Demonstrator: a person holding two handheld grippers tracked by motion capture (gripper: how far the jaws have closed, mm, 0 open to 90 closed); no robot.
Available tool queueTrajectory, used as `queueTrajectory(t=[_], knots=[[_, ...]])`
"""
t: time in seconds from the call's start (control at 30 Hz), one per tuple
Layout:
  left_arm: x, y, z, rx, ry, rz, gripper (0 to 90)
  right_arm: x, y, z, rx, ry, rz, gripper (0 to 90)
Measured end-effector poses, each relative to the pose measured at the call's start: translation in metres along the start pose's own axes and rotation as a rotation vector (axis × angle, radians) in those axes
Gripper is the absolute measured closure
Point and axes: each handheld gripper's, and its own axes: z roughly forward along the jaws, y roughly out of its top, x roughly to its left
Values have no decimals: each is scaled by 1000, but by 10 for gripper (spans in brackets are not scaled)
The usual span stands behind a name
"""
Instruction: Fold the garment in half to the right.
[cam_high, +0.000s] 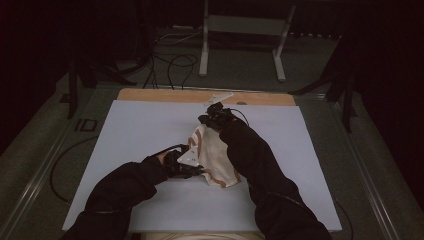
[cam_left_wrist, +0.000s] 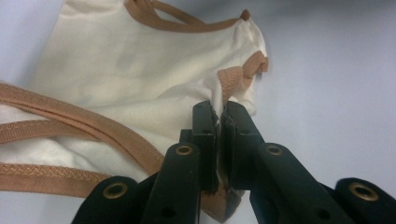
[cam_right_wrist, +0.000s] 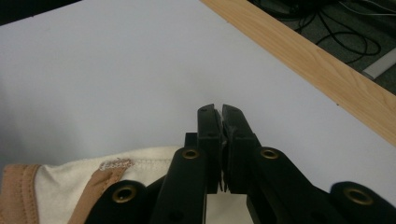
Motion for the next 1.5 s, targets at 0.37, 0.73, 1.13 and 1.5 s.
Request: queueTrajectory(t=[0.37,0.73,1.13,1.5], knots=[[1,12,6,17,-19,31,853,-5,-4,-14,-12,-14,3,875],[4,24,18,38,-49,45,853,-14,-14,-27,-19,-30,15,875],[3,36,33,63,-68,59,853,-24,-30,-36,-21,-47,43,875],[1,44,49,80,-84,54,852,-33,-46,-41,-32,-55,67,875]])
